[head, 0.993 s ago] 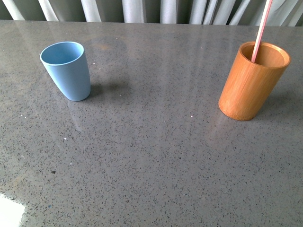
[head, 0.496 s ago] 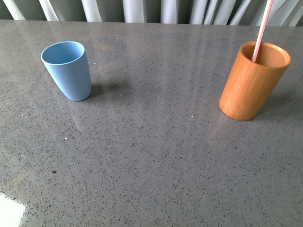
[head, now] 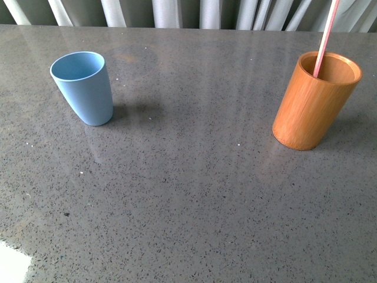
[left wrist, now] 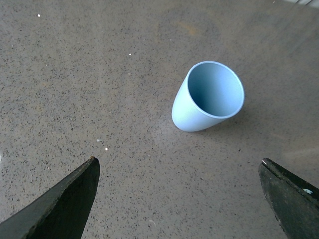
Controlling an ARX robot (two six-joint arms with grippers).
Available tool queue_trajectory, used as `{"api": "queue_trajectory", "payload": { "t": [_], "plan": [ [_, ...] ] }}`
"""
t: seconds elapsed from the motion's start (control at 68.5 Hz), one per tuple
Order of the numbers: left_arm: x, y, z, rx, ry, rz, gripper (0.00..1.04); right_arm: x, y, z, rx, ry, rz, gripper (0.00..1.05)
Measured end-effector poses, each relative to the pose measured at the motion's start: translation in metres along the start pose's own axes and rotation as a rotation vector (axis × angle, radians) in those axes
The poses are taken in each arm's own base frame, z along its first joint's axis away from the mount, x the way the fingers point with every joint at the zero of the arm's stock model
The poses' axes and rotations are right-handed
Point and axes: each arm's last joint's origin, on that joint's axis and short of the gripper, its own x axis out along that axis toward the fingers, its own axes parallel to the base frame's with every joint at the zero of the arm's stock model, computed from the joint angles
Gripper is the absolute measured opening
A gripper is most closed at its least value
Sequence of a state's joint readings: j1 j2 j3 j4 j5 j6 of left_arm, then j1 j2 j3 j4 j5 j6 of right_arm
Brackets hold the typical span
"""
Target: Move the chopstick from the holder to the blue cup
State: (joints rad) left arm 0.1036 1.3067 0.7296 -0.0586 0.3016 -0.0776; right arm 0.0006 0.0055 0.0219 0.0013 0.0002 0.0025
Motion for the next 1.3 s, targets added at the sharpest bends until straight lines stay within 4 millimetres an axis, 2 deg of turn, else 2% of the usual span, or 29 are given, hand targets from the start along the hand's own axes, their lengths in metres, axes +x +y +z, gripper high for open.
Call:
{"api": "queue_trajectory", "payload": {
  "t": [0.248, 0.511, 0.964, 1.299],
  "plan": [
    [0.057, -0.002, 0.024, 0.046, 0.086, 0.008, 0.96, 0.0, 0.0, 0.0, 0.0, 0.0, 0.0, 0.96],
    [0.1, -0.006, 0.023, 0.07, 0.173, 0.034, 0.96, 0.0, 0.0, 0.0, 0.0, 0.0, 0.0, 0.96],
    [0.14, -0.01, 0.032, 0.108, 0.236, 0.079, 0.96, 0.0, 0.0, 0.0, 0.0, 0.0, 0.0, 0.96],
    [0.16, -0.013, 0.037, 0.12, 0.268, 0.091, 0.96, 0.0, 0.0, 0.0, 0.0, 0.0, 0.0, 0.96]
  ]
}}
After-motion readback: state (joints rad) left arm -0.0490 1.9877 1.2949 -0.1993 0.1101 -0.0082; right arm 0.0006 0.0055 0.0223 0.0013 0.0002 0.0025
